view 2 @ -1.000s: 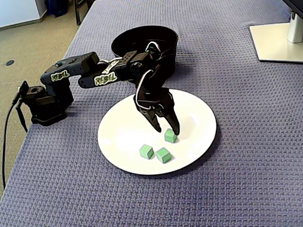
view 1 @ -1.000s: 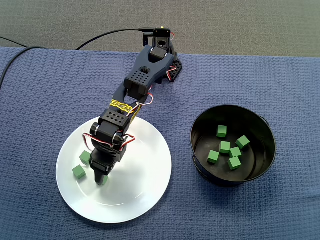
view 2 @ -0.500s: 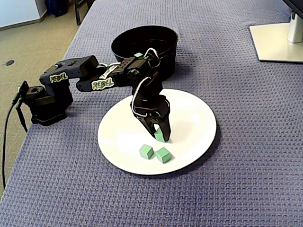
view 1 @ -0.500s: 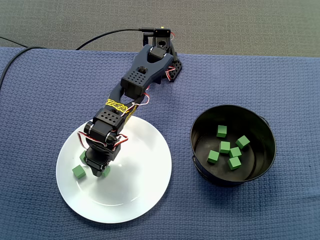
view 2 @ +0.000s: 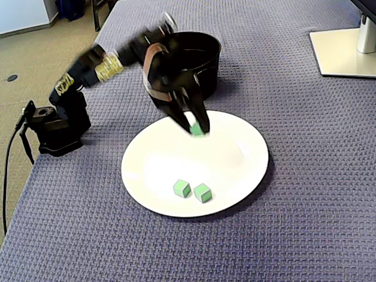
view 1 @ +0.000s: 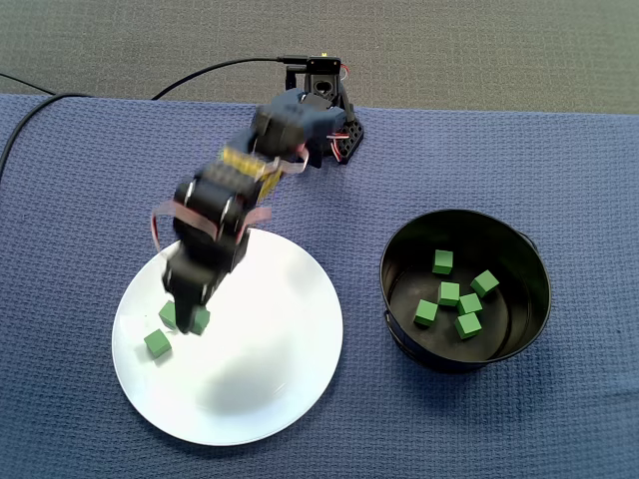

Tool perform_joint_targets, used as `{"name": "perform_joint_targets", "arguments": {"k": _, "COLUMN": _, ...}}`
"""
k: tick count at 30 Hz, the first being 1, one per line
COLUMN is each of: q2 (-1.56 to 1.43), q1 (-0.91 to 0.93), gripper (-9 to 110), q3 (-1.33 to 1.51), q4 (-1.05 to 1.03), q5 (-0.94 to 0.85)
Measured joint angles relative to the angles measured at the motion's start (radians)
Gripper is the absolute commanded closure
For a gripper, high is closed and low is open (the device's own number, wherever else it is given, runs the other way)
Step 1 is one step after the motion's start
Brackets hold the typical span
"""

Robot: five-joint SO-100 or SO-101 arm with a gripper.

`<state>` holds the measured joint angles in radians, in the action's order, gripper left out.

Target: Pick up the items on the white plate and put them in the black container.

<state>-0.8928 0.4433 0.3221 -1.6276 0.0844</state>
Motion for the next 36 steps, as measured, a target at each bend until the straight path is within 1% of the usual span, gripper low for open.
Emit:
{"name": "perform_joint_targets", "arguments": {"k": 2, "q2": -0.193, "q1": -0.032, "gripper": 102, "q3": 0.138, "q4": 0.074, "q5": -0.055}}
{"name": "perform_joint_targets", "arguments": {"k": 5, "q2": -0.499, "q1": -0.155, "gripper": 102, "q3": 0.328, "q4": 0.179, "q5": -0.172}}
{"name": "perform_joint_targets", "arguments": {"k": 10, "q2": -0.954, "q1": -0.476, "gripper": 102, "q3": 0.683, "q4": 0.380, "q5": -0.396}}
{"name": "perform_joint_targets", "arguments": {"k": 14, "q2": -1.172, "q1": -0.724, "gripper": 102, "q3": 1.020, "q4": 0.578, "q5": -0.566}}
{"name": "perform_joint_targets", "arguments": {"k": 16, "q2": -1.215, "q1": -0.815, "gripper": 102, "q3": 1.167, "q4": 0.653, "q5": -0.638}}
{"name": "perform_joint_targets", "arguments": {"k": 20, "q2": -1.236, "q1": -0.899, "gripper": 102, "q3": 1.430, "q4": 0.802, "q5": -0.744}}
{"name": "perform_joint_targets", "arguments": {"k": 27, "q2": -1.216, "q1": -0.928, "gripper": 102, "q3": 1.836, "q4": 1.143, "q5": -0.927}}
{"name": "perform_joint_targets", "arguments": {"k": 32, "q2": -1.201, "q1": -0.931, "gripper": 102, "q3": 2.028, "q4": 1.318, "q5": -0.943}}
{"name": "perform_joint_targets", "arguments": {"k": 33, "q2": -1.201, "q1": -0.937, "gripper": 98, "q3": 2.059, "q4": 1.342, "q5": -0.943}}
{"name": "perform_joint_targets", "arguments": {"k": 34, "q2": -1.201, "q1": -0.946, "gripper": 90, "q3": 2.083, "q4": 1.364, "q5": -0.942}}
{"name": "perform_joint_targets", "arguments": {"k": 36, "q2": -1.201, "q1": -0.962, "gripper": 85, "q3": 2.111, "q4": 1.381, "q5": -0.922}}
